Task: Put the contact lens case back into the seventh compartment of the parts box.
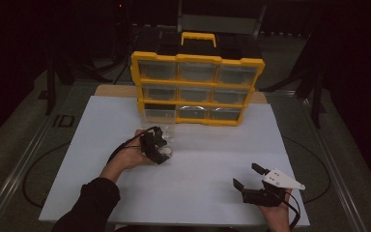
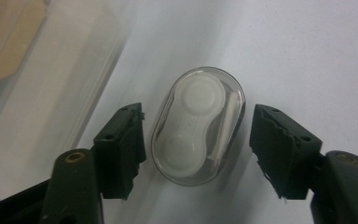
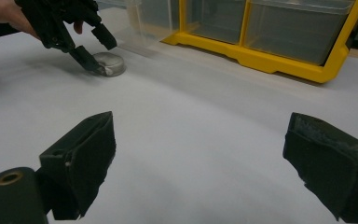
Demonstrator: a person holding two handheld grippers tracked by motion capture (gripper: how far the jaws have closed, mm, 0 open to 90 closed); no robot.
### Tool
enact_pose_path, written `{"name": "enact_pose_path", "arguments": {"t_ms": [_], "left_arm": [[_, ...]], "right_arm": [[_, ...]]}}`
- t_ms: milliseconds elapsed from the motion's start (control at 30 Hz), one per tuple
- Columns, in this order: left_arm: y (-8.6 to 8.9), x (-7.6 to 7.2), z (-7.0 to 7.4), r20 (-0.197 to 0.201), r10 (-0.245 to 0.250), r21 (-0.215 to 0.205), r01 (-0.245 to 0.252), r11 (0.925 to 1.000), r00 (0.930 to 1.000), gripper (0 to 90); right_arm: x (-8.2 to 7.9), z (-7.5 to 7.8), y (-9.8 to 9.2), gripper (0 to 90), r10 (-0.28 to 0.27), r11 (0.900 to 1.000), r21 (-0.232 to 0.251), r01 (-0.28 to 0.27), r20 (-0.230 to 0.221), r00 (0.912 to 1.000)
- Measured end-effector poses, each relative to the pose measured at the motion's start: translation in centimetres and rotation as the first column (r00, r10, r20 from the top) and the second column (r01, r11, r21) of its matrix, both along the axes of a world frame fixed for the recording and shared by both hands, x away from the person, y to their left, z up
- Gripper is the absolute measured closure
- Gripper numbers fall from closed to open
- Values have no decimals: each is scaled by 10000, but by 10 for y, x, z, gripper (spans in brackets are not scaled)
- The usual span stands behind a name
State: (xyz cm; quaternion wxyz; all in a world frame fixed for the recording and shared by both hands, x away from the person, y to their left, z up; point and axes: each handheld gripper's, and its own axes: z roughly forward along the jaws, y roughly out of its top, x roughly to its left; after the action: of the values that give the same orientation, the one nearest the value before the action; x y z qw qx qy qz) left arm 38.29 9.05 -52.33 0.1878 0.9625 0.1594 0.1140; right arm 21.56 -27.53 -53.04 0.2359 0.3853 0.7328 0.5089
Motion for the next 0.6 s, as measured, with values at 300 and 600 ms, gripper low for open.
{"name": "enact_pose_path", "arguments": {"t_ms": [300, 600], "left_arm": [[-6, 14, -8, -691, -99, 311, 120, 9994, 9976, 457], [-6, 17, -7, -1124, 65, 376, -23, 9993, 9936, 494]], "right_arm": [[0, 0, -1, 91, -9, 10000, -14, 9, -1, 10000], [0, 0, -2, 91, -49, 10000, 18, 49, 24, 10000]]}}
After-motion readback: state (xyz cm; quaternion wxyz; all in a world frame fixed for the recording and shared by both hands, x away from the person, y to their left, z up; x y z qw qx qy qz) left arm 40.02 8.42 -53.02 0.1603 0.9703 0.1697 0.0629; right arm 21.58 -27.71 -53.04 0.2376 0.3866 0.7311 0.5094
